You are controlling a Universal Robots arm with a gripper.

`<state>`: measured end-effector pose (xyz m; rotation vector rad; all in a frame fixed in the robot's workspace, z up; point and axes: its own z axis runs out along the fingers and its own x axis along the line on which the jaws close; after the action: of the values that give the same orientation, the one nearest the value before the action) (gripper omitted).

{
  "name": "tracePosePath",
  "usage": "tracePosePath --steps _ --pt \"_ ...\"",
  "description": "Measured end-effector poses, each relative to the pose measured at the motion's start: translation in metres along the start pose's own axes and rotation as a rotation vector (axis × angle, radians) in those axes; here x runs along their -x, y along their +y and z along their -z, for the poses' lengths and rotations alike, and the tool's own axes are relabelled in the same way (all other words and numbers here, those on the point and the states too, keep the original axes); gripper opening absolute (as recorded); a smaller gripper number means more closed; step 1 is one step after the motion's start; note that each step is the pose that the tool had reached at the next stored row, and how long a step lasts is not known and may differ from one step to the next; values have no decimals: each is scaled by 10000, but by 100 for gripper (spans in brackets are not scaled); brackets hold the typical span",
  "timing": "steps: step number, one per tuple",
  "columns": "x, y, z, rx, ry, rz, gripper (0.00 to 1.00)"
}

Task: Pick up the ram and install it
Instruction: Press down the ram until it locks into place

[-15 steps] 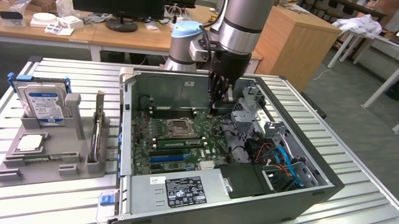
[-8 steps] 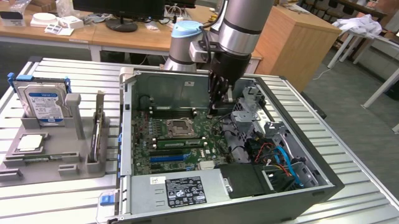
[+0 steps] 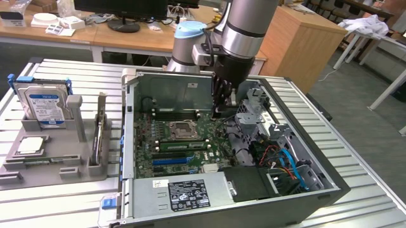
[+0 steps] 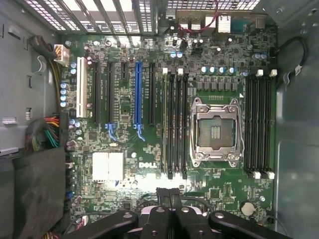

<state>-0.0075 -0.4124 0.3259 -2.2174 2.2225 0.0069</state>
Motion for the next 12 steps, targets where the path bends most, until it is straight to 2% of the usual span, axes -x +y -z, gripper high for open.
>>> tracePosePath --steps 12 --pt "0 0 -68 0 -1 0 11"
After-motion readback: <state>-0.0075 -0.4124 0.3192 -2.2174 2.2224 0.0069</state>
